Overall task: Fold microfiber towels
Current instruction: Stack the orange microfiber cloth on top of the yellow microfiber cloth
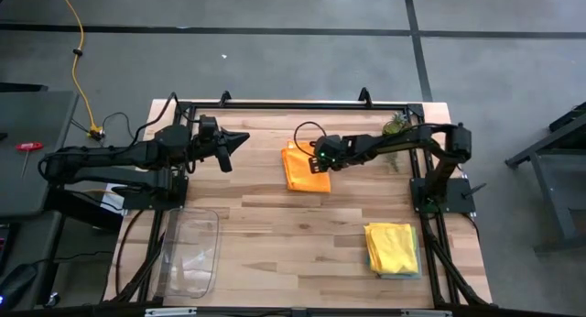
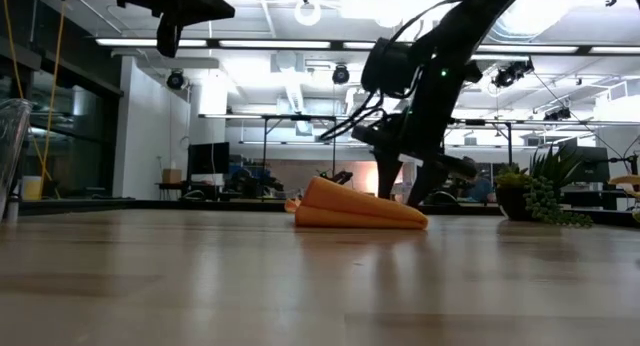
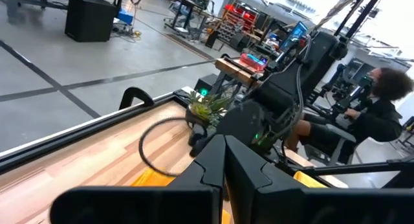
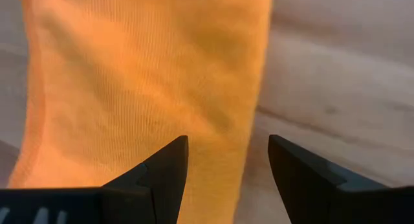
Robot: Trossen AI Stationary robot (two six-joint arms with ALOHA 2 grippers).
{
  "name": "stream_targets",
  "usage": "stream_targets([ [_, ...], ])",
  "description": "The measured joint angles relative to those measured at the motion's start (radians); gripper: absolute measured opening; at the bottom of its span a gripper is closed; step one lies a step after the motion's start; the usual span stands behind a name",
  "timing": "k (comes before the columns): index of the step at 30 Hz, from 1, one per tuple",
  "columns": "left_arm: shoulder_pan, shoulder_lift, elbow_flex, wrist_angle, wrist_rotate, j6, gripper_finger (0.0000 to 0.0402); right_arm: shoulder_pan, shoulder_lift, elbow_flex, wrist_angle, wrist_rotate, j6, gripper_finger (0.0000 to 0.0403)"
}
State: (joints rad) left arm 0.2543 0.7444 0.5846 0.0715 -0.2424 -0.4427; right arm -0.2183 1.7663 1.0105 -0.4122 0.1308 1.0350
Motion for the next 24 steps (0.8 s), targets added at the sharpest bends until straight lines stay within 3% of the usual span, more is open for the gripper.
stream_targets([
  [15,0.000,0.000,0.000,0.000,0.023,0.000,0.0000,0.073,0.073,0.007,0.018,0.045,0.043,0.0193],
  [19,0.000,0.000,0.000,0.000,0.023,0.000,0.0000,0.074,0.074,0.007,0.005,0.052,0.026,0.0142],
  [24,0.000,0.000,0.000,0.000,0.023,0.000,0.0000,0.074,0.075,0.006,0.018,0.041,0.002,0.0028],
])
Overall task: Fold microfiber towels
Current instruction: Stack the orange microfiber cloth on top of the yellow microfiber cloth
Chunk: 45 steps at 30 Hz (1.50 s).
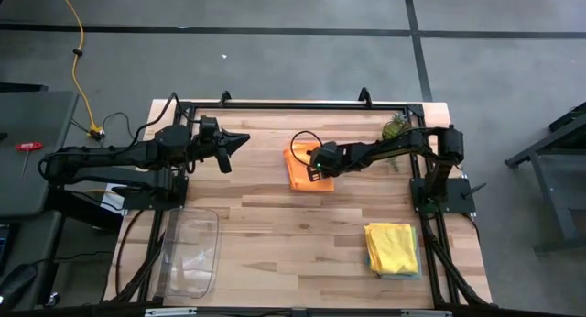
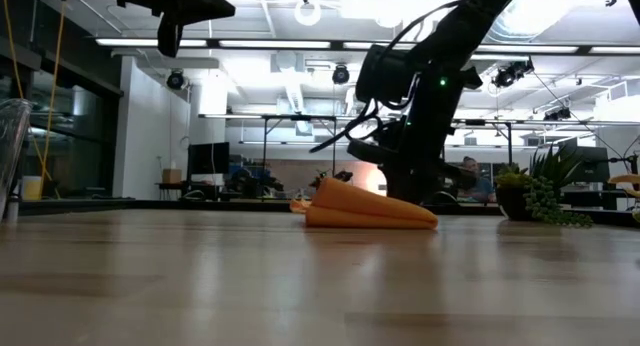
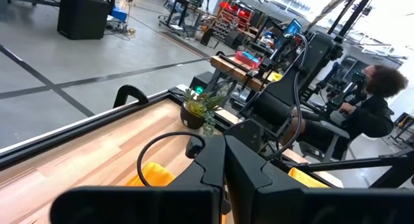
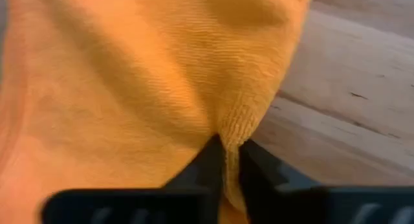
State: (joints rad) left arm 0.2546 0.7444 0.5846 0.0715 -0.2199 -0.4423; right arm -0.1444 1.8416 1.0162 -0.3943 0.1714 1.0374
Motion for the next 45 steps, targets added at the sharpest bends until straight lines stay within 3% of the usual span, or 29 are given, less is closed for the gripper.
stream_targets([
  [4,0.000,0.000,0.000,0.000,0.009,0.000,0.0000,0.000,-0.026,-0.002,-0.020,-0.061,-0.022,0.0014],
  [12,0.000,0.000,0.000,-0.006,0.032,0.000,0.0000,0.080,-0.237,-0.003,-0.211,-0.120,-0.045,0.0002],
  [21,0.000,0.000,0.000,-0.016,0.032,0.032,0.0000,0.248,-0.309,-0.004,-0.414,-0.040,0.186,0.0001],
  [31,0.000,0.000,0.000,-0.018,0.031,0.029,0.0000,0.316,-0.297,-0.044,-0.350,-0.081,0.347,0.0000],
  [45,0.000,0.000,0.000,-0.023,0.030,0.031,0.0000,0.324,-0.298,-0.043,-0.289,-0.182,0.350,0.0000],
])
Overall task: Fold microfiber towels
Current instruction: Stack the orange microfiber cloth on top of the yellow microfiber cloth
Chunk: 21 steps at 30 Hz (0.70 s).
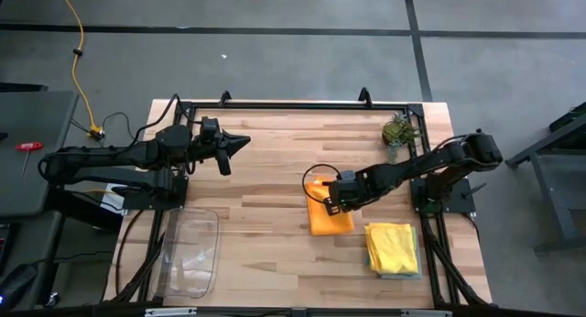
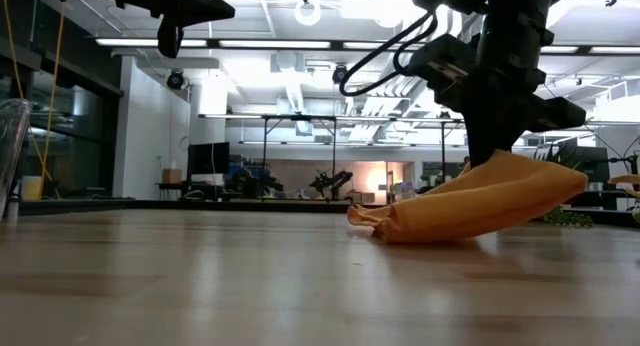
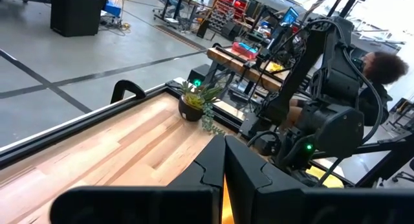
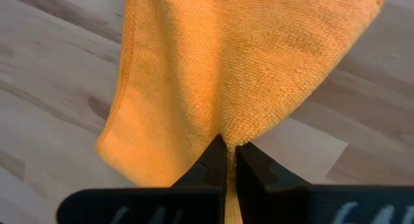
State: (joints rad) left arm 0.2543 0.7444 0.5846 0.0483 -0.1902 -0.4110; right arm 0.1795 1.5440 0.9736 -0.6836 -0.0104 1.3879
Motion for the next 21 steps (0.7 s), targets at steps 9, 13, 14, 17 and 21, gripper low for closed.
stream_targets([
  [9,0.000,0.000,0.000,-0.016,-0.002,0.003,0.0000,-0.001,0.000,0.001,0.032,-0.052,-0.012,0.0000],
  [13,0.000,0.000,0.000,-0.023,-0.002,0.003,0.0000,0.001,-0.017,0.001,0.093,-0.122,-0.019,0.0000],
  [14,0.000,0.000,0.000,-0.023,-0.002,0.003,0.0000,0.006,-0.023,0.002,0.106,-0.140,-0.015,0.0000],
  [17,0.000,0.000,0.000,-0.026,-0.002,0.003,0.0000,0.026,-0.050,0.002,0.101,-0.202,0.003,0.0000],
  [21,0.001,0.000,0.000,-0.031,-0.004,0.003,0.0000,0.081,-0.109,0.002,0.081,-0.230,0.071,0.0000],
])
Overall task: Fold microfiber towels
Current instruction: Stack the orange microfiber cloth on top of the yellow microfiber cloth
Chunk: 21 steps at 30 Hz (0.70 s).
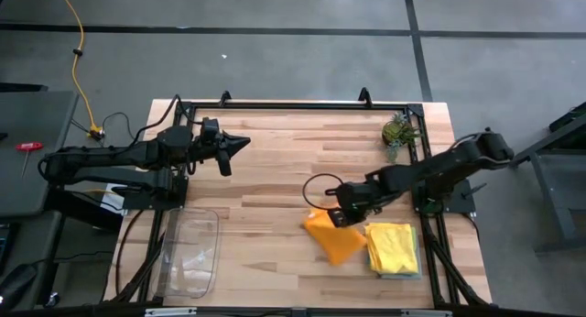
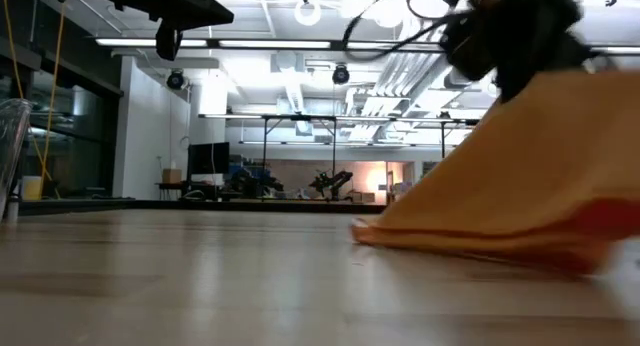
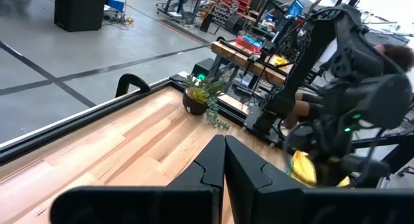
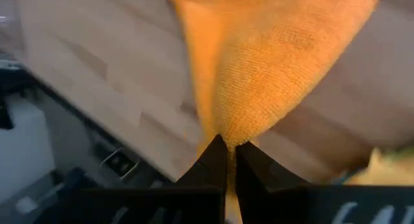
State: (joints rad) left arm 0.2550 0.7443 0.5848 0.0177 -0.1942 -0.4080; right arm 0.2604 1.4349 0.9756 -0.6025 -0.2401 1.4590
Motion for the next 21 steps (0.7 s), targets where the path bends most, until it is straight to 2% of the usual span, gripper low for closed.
stream_targets([
  [7,0.000,0.000,0.000,0.000,0.000,0.046,0.0000,0.106,-0.131,0.000,-0.030,0.053,0.174,0.0000],
  [13,0.000,0.000,0.000,0.000,0.000,0.056,0.0000,0.191,-0.207,0.000,-0.096,0.022,0.268,0.0000],
  [18,0.000,0.000,0.000,0.001,0.000,0.057,0.0000,0.239,-0.257,0.000,-0.215,-0.019,0.291,0.0000],
  [21,0.000,0.000,0.000,0.001,0.000,0.063,0.0000,0.262,-0.301,0.000,-0.223,-0.027,0.287,0.0000],
])
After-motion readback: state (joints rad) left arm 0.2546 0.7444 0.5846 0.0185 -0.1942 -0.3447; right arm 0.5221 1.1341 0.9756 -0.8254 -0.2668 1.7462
